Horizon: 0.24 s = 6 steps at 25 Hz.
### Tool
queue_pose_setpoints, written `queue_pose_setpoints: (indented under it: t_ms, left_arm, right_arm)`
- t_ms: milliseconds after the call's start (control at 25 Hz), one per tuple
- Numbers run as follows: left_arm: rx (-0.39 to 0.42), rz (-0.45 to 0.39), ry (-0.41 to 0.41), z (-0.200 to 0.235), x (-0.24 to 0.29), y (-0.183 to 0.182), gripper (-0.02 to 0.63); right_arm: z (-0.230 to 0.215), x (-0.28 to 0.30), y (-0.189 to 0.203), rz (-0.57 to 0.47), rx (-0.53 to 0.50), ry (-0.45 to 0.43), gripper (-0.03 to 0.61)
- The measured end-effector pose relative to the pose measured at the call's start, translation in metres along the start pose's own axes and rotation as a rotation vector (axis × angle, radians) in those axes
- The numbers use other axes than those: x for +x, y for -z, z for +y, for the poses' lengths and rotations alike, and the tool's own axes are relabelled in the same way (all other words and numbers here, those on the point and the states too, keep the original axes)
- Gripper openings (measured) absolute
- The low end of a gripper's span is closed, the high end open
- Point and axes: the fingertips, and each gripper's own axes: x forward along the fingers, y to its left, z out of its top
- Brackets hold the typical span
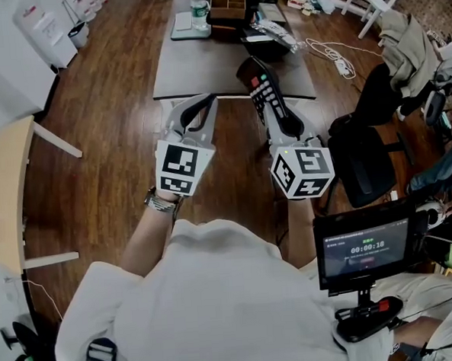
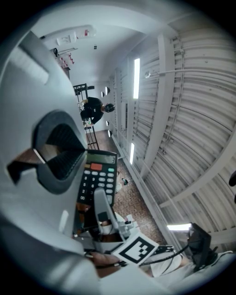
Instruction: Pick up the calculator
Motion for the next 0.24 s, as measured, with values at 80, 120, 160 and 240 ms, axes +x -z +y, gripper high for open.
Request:
queue_pose_setpoints:
  t_ms: [80,120,160,240]
  left_arm:
    - [0.001,0.002,0.003,-0.0017,-0.0011,0.0008,0.005]
    - [0.001,0.002,0.004,-0.0024,-0.0011,0.0004,0.005]
    - [0.002,0.003,0.006,-0.0030,-0.0010,-0.0003,0.005]
    - [0.002,0.003,0.007,-0.0040,-0.0007,-0.0022,0.005]
  right_arm:
    - [0.0001,-0.0019,0.0002,-0.003,0.003,0.002,0.064]
    - [-0.0003,-0.0028,-0.0006,-0.005,0.005,0.003,0.064]
    - [-0.0009,-0.0034,-0.0018,-0.007,0.006,0.004,0.064]
    - [-0.0020,-0.0045,-0.0044,-0.011,0.006,0.005,0.064]
